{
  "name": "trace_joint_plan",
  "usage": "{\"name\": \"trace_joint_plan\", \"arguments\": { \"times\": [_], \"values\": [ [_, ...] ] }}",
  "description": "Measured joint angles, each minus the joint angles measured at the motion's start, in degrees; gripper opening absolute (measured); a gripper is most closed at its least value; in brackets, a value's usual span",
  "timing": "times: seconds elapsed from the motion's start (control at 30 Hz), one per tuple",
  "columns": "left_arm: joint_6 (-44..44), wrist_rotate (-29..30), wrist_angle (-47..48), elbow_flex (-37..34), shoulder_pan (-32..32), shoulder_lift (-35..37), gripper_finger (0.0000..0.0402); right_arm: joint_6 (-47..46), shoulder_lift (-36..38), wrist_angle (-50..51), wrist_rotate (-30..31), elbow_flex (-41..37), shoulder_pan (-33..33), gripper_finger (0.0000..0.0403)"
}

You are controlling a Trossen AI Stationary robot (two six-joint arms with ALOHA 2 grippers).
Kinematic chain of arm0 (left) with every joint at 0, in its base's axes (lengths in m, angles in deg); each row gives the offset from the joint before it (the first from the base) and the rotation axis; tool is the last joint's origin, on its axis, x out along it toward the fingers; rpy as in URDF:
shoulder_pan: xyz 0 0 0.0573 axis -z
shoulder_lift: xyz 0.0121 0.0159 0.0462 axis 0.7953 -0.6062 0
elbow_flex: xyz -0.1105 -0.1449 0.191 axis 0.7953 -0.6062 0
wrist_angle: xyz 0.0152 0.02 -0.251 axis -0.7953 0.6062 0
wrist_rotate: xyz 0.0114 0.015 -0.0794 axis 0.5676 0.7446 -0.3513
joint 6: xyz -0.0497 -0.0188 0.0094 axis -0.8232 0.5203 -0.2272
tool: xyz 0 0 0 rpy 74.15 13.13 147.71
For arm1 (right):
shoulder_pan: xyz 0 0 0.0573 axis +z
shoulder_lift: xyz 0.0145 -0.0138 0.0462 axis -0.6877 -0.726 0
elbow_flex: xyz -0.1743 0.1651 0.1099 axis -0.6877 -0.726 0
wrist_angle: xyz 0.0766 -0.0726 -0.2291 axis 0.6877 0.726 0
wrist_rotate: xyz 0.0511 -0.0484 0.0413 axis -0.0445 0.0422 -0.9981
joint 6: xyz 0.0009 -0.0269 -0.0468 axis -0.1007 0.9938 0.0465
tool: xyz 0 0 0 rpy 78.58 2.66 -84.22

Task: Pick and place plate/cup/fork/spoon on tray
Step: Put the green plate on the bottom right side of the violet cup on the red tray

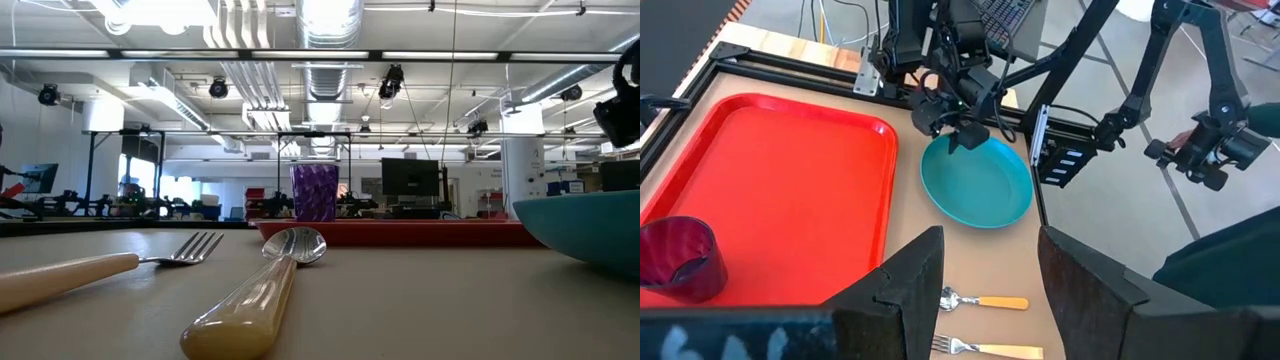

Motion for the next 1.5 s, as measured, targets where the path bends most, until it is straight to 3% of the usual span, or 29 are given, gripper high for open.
{"name": "trace_joint_plan", "arguments": {
  "times": [0.17, 0.33, 0.4, 0.6, 0.8, 1.0, 1.13, 1.23, 1.3, 1.5],
  "values": [
    [-0.08, 0.01, -0.03, 0.00, 0.00, 0.00, 0.0148, -1.31, -0.02, -3.05, -1.98, -1.59, 0.00, 0.0178],
    [-1.38, 0.01, -0.04, 0.00, 0.00, 0.00, 0.0148, -2.95, -0.02, -5.45, -3.17, -2.23, 0.00, 0.0048],
    [-1.38, 0.01, -0.03, 0.00, 0.00, 0.00, 0.0148, -3.02, 0.00, -5.71, -3.14, -2.04, 0.00, 0.0022],
    [-1.38, 0.01, -0.01, 0.00, 0.00, 0.00, 0.0148, -4.42, 0.00, -5.30, 1.37, 1.36, 0.00, 0.0010],
    [-1.36, -0.26, 0.02, 0.00, 0.00, 0.07, 0.0148, -1.60, 0.28, 0.38, 17.83, 15.74, -0.02, 0.0008],
    [-1.33, -0.46, 0.06, 0.00, 0.00, 0.08, 0.0148, 3.91, 0.57, 28.38, 36.87, 40.61, -0.02, 0.0008],
    [-1.33, -0.66, 0.14, 0.00, 0.00, 0.15, 0.0148, 1.38, 0.72, 49.22, 45.01, 53.31, -1.02, 0.0008],
    [-1.31, -0.86, 0.17, 0.00, 0.02, 0.20, 0.0148, 9.27, 4.61, 44.28, 47.74, 53.90, -4.72, 0.0008],
    [-1.31, -0.89, 0.19, 0.00, 0.02, 0.23, 0.0148, 10.78, 6.17, 46.25, 48.08, 53.50, -8.90, 0.0008],
    [-1.29, -0.91, 0.28, -0.02, 0.02, 0.49, 0.0148, 18.22, 8.63, 47.21, 43.05, 49.00, -23.56, 0.0008]
  ]
}}
